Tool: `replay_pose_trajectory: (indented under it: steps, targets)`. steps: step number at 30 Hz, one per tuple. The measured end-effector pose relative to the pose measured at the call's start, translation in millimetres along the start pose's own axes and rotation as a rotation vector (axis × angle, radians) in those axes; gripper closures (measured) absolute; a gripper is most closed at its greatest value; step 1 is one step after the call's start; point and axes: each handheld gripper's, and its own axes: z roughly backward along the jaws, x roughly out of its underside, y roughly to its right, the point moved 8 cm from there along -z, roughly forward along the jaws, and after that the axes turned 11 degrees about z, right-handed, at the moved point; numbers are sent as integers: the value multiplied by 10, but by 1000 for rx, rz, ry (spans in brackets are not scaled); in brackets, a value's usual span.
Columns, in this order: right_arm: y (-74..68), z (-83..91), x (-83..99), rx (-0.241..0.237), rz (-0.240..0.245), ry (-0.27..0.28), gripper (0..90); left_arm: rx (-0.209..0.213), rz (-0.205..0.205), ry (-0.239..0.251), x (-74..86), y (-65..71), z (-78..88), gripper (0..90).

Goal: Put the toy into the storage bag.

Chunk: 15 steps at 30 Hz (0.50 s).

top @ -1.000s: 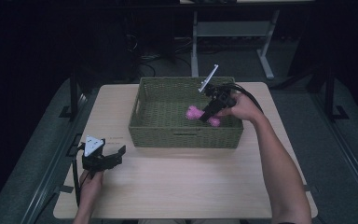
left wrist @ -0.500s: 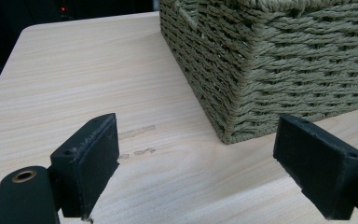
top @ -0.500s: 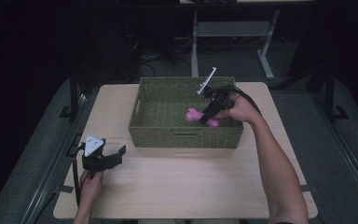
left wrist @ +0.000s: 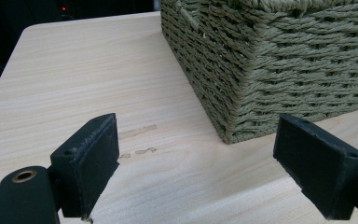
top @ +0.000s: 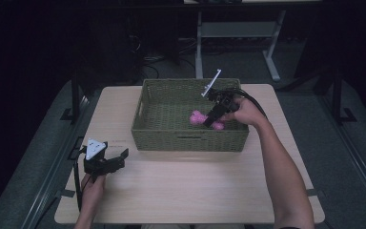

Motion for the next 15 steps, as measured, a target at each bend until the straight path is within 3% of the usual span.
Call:
replay_pose_trajectory:
  steps: [15]
  targets:
    - [23,-71,50,-7,-36,-5,546,3,1,-1,1,5,-1,137]
